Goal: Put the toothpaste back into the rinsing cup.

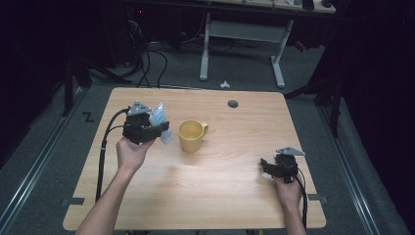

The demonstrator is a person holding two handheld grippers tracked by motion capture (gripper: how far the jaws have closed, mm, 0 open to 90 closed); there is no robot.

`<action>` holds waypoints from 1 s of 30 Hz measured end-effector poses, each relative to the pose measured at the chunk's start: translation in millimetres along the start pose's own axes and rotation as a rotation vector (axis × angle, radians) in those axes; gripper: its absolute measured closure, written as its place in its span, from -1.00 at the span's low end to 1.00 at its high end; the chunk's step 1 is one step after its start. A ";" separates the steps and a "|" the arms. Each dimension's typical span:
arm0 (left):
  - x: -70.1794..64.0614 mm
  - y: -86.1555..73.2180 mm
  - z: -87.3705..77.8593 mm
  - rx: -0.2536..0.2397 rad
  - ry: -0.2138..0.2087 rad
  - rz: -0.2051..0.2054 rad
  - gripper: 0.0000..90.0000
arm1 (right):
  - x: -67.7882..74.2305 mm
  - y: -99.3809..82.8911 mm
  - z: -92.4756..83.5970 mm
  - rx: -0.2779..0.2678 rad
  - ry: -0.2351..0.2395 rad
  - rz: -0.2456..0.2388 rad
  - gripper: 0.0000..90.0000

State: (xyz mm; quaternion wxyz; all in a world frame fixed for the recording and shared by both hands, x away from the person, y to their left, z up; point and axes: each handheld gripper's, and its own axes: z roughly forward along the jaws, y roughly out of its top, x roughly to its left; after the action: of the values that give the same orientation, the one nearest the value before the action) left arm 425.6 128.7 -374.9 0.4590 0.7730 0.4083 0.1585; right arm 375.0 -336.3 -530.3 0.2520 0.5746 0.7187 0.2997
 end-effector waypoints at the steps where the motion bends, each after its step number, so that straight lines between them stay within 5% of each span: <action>1: -1.2 1.9 0.0 -0.002 -0.003 0.004 0.47 | 0.0 0.0 0.0 0.000 0.000 0.000 -0.37; 30: -28.6 42.0 18.5 -0.018 -0.079 0.065 0.47 | 0.0 0.0 0.0 0.000 0.000 -0.001 -0.37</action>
State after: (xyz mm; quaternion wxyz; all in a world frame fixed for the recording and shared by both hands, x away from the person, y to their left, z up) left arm 439.8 85.4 -345.7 0.4762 0.7874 0.3632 0.1462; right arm 375.0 -336.3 -530.3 0.2522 0.5744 0.7188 0.2995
